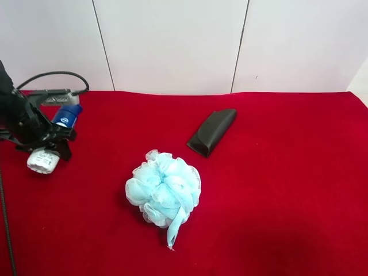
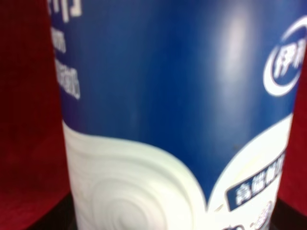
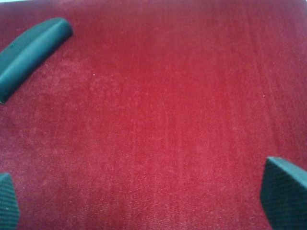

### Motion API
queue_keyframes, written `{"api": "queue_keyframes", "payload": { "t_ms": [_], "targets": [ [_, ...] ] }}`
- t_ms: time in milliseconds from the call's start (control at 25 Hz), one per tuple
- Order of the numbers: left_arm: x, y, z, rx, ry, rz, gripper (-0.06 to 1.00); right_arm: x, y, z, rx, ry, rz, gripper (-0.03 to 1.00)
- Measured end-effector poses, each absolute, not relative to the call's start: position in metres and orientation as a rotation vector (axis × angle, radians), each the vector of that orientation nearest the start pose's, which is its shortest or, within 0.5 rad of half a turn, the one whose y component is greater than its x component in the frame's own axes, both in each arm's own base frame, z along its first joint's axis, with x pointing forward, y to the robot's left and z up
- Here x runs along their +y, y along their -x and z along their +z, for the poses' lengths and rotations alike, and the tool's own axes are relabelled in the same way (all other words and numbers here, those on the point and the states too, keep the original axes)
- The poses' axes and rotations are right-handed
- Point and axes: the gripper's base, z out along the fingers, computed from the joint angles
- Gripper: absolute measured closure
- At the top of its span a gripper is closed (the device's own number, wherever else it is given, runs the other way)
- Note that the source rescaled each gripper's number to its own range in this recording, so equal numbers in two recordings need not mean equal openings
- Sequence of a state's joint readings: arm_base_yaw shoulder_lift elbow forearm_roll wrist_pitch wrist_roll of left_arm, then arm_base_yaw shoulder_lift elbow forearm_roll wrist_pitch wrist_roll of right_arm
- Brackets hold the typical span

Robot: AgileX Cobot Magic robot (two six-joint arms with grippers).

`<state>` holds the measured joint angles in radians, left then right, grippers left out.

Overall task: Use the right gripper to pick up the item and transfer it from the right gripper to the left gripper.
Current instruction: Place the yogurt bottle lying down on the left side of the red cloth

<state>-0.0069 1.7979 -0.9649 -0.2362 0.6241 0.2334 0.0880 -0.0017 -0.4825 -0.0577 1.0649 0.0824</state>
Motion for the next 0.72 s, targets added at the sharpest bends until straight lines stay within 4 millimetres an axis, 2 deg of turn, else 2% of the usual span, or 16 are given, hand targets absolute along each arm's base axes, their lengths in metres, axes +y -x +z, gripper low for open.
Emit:
{"api": "queue_keyframes", "payload": {
  "t_ms": [80, 200, 440, 720],
  "targets": [
    [-0.015, -0.321, 0.136, 2.948, -0.081, -0.204, 0.93, -0.005, 0.003, 0.272, 2.063, 0.004, 0.036, -0.03],
    [-0.015, -0.321, 0.132, 2.956, -0.073, -0.212, 0.93, -0.005, 0.003, 0.272, 2.063, 0.004, 0.036, -0.03],
    [-0.021, -0.322, 0.133, 2.938, 0.026, -0.317, 0.93, -0.005, 0.003, 0.272, 2.063, 0.004, 0.036, -0.03],
    [-0.022, -0.323, 0.133, 2.93, 0.011, -0.334, 0.93, -0.005, 0.003, 0.272, 2.063, 0.004, 0.036, -0.03]
  ]
}}
